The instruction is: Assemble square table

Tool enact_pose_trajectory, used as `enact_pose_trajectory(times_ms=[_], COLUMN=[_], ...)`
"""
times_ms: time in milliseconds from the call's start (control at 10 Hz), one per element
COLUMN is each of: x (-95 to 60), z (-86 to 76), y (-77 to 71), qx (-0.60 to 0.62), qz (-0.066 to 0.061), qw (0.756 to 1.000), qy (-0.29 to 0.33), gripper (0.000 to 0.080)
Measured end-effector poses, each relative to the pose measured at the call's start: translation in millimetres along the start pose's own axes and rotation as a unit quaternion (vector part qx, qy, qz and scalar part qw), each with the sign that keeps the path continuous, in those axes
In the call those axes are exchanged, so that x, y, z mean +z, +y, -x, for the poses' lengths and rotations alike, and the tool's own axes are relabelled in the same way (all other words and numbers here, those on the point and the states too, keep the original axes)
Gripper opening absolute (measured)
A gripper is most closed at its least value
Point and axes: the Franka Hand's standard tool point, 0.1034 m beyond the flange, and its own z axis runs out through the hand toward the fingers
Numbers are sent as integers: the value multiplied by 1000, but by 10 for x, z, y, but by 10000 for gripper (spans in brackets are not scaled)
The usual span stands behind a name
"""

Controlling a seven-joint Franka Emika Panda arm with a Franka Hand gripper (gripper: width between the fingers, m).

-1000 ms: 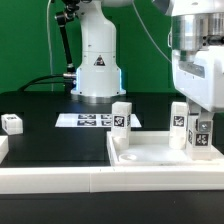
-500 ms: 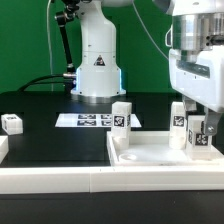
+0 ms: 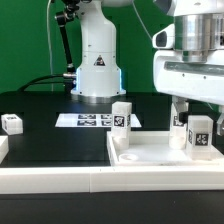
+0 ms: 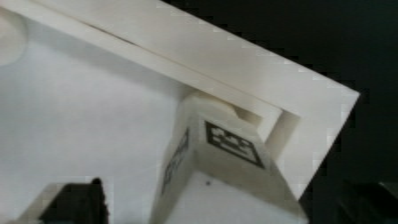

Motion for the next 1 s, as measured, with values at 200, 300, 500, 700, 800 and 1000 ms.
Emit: enact_pose_trajectory(times_ms=[200, 300, 500, 700, 800, 1000], x=[-10, -1, -4, -12, -11, -11], z=[-17, 0, 26, 52, 58, 47], y=[-4, -13, -29, -50, -52, -48], qx=[-78, -122, -170, -231, -266, -332], qz=[0, -2, -3, -4, -3, -1], qw=[997, 992, 985, 973, 964, 943], qy=[0, 3, 2, 3, 3, 5], gripper=[649, 649, 649, 649, 649, 649])
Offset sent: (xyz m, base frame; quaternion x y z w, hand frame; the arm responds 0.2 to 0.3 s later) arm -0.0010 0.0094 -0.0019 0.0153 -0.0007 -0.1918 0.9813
